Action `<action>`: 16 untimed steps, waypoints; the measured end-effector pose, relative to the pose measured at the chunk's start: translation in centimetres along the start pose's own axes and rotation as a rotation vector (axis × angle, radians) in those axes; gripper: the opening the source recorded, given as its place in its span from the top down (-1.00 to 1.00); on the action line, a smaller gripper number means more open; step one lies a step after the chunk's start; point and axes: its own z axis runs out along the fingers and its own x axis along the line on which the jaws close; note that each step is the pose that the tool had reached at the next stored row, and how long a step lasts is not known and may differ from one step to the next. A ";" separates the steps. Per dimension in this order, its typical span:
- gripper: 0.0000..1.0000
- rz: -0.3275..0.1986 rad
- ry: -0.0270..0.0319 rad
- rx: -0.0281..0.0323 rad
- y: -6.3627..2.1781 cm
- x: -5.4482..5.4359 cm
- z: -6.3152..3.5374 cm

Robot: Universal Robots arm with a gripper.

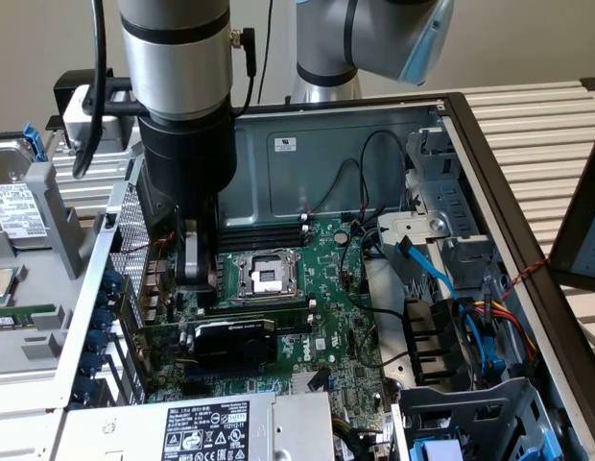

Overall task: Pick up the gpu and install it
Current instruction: 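Press down on the gpu until it lock into place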

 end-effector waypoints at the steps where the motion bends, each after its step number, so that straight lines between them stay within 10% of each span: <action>1: 0.79 0.001 -0.0001 0.0006 0.21 0.0 0.04; 16: 0.79 0.012 0.0002 0.0069 1.23 -0.1 2.08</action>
